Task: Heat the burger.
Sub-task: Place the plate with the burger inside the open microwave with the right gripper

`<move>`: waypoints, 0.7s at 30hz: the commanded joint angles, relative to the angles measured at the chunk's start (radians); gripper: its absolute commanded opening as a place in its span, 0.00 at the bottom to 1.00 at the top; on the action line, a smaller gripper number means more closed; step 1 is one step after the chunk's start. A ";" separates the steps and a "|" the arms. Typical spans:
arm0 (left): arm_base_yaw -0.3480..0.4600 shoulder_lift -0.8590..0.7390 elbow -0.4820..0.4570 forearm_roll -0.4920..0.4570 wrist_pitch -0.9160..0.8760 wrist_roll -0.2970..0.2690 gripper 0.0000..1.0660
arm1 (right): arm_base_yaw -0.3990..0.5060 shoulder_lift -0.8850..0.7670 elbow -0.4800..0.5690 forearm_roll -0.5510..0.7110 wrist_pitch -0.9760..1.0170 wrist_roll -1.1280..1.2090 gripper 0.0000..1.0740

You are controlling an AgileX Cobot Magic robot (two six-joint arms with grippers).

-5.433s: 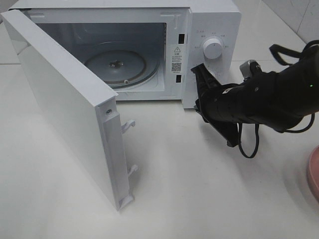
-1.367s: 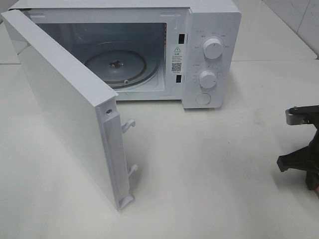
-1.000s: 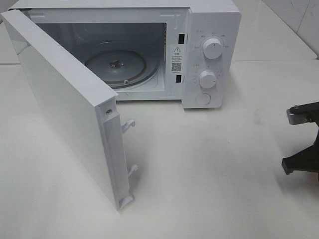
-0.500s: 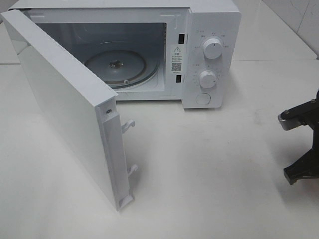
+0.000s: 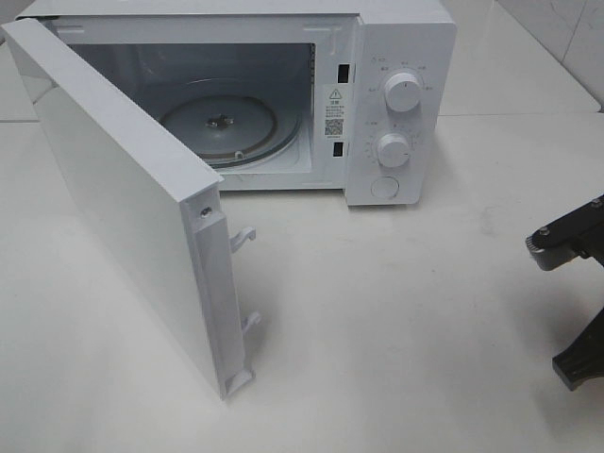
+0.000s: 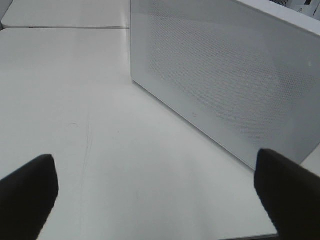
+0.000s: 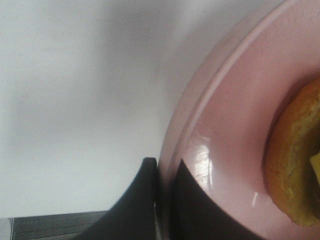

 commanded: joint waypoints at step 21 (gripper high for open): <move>0.005 0.000 0.001 -0.004 0.005 0.000 0.94 | 0.366 -0.087 0.012 -0.050 0.170 -0.009 0.00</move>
